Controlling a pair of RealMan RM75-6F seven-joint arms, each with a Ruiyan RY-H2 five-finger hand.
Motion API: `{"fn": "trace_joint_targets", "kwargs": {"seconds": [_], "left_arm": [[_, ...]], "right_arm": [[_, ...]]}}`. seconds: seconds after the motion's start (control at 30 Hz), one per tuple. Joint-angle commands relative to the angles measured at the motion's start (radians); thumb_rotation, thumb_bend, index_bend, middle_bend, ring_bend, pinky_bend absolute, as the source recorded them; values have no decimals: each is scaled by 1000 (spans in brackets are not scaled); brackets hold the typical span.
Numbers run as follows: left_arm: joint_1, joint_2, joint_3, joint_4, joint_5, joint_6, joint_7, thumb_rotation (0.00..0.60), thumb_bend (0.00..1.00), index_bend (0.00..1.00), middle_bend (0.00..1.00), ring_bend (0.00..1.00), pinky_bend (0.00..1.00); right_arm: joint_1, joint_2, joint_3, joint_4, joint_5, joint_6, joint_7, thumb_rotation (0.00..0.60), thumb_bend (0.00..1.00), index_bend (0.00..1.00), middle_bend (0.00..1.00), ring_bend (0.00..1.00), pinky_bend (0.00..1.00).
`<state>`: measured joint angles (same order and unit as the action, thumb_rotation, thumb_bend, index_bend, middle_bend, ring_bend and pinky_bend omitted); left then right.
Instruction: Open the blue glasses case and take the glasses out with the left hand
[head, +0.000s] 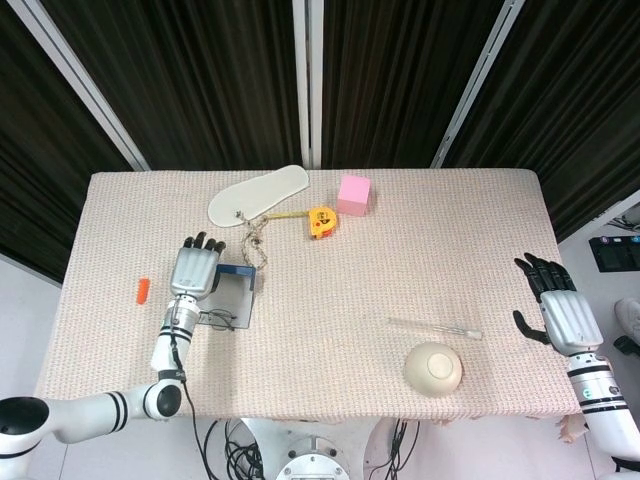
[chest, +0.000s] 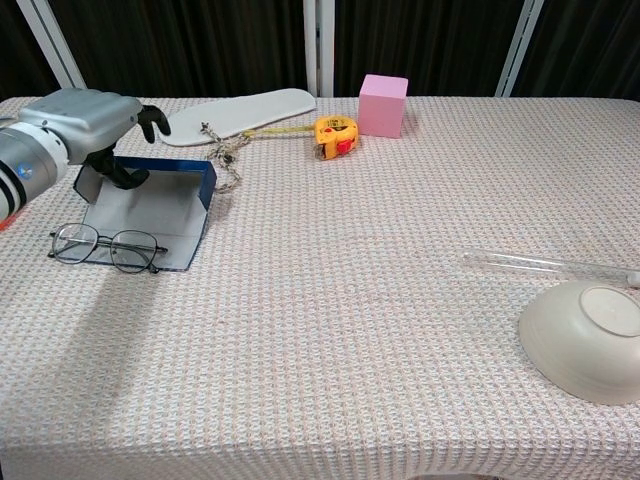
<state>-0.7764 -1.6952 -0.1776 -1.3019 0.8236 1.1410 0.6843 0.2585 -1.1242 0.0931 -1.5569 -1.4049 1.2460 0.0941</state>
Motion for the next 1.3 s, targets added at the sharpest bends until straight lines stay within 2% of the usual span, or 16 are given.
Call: {"fn": "trace_joint_targets", "kwargs": {"seconds": [0.03,0.23,0.33,0.53,0.6,0.7,0.97,1.3], "left_arm": [[2,3,-7,0,-8,-4,6,600,324,53,198,75,202],[10,12,-19,-17,-9,-1,9,600,320,50,154,65,203],[17,43,-31,-79,-18,-1,7,600,320,62,119,51,203],[38,185,-26,-370,-96,29,103,600,320,148,117,49,191],[40,231,-5,-462,-133,41,155,600,321,171,118,49,189],[49,262,35,-538,-145,65,193,600,321,174,118,49,182],[99,244,131,-519,-60,119,174,600,321,173,118,18,127],[136,195,169,-415,28,95,91,600,320,172,110,2,123]], "right_arm": [[0,0,0,1,0,0,0,600,350,0,0,0,0],[0,0,0,0,-1,1,0,600,350,0,0,0,0],[-1,0,0,0,-1,2,-1,600,351,0,0,0,0],[-4,5,4,-3,0,12,4,600,351,0,0,0,0],[-7,7,6,-5,1,19,5,600,351,0,0,0,0],[-11,12,8,-10,-2,28,8,600,351,0,0,0,0],[-18,21,7,-19,-14,44,18,600,351,0,0,0,0],[-20,21,10,-20,-11,47,18,600,350,0,0,0,0]]}}
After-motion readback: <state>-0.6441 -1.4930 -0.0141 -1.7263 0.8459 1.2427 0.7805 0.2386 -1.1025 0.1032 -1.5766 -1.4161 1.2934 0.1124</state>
